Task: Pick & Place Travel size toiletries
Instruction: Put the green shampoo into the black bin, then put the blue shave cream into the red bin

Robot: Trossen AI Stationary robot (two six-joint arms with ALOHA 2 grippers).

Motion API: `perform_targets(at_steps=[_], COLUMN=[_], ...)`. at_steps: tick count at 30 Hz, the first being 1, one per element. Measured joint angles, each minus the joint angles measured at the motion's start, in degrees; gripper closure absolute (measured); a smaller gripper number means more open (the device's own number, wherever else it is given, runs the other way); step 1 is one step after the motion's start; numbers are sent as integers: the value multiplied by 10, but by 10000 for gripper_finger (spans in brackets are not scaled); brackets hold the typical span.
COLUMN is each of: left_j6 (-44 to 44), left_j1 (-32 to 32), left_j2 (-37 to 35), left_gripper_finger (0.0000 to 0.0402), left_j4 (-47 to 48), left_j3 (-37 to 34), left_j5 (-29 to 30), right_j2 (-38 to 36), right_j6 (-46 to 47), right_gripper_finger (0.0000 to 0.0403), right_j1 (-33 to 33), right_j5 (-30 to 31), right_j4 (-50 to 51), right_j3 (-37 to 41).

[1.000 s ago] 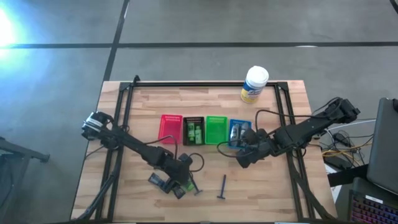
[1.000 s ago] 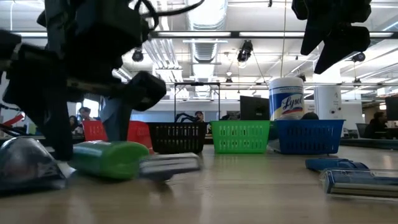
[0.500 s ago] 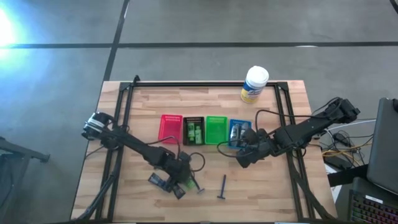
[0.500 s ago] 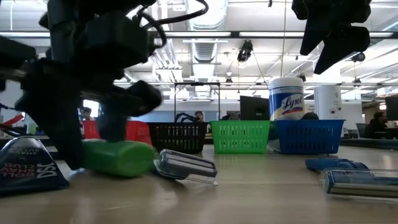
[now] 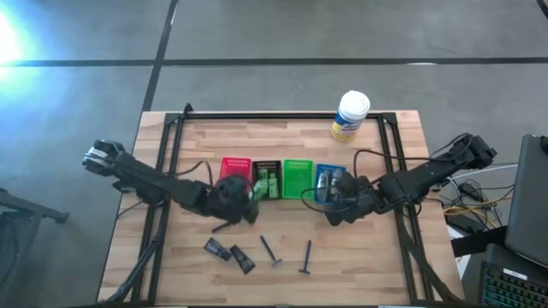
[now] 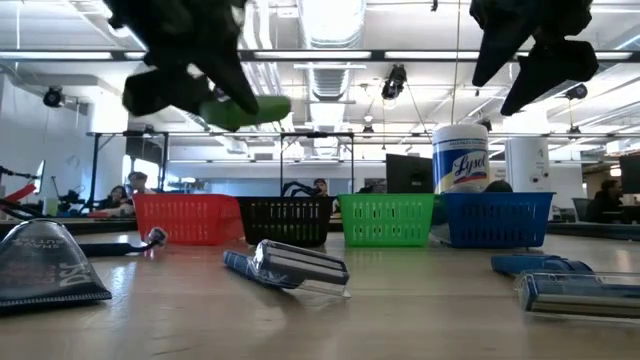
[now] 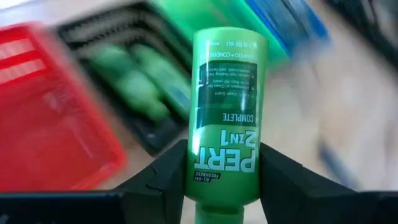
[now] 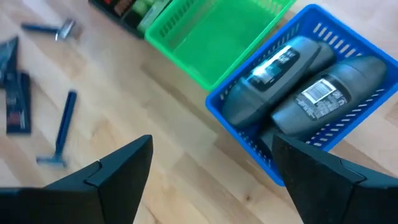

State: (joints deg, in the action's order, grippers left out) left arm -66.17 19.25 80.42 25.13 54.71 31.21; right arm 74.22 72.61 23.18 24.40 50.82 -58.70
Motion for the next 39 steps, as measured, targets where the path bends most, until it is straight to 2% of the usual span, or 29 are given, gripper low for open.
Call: perform_targets(at_steps=[3, 6, 12, 16, 25, 31, 33, 35, 39], left_j6=[-131, -179, -142, -145, -138, -64, 8, 140, 407], left_j1=[-31, -66, -118, -129, -145, -144, -143, -142, -116], left_j2=[5, 38, 117, 146, 142, 115, 100, 84, 57], left_gripper_finger=[242, 242, 241, 234, 162, 144, 145, 148, 151], left_j4=[-10, -22, -127, -131, -131, -130, -147, -150, -120], left_j3=[-13, -19, -13, -1, 5, 6, 11, 14, 13], left_j5=[63, 65, -18, -8, -7, -22, -54, -132, -395], right_j2=[0, 0, 0, 0, 0, 0, 0, 0, 5], right_j6=[28, 48, 61, 75, 80, 75, 64, 44, -30], right_gripper_finger=[83, 78, 62, 52, 59, 66, 67, 65, 54], right_j1=[-1, -2, -2, -2, -2, -2, -2, -2, -2], right_j5=[18, 27, 28, 28, 27, 21, 10, -10, -66], right_j4=[0, 0, -1, 0, 2, 11, 11, 9, -23], right_j3=[0, 0, 0, 0, 0, 0, 0, 0, 4])
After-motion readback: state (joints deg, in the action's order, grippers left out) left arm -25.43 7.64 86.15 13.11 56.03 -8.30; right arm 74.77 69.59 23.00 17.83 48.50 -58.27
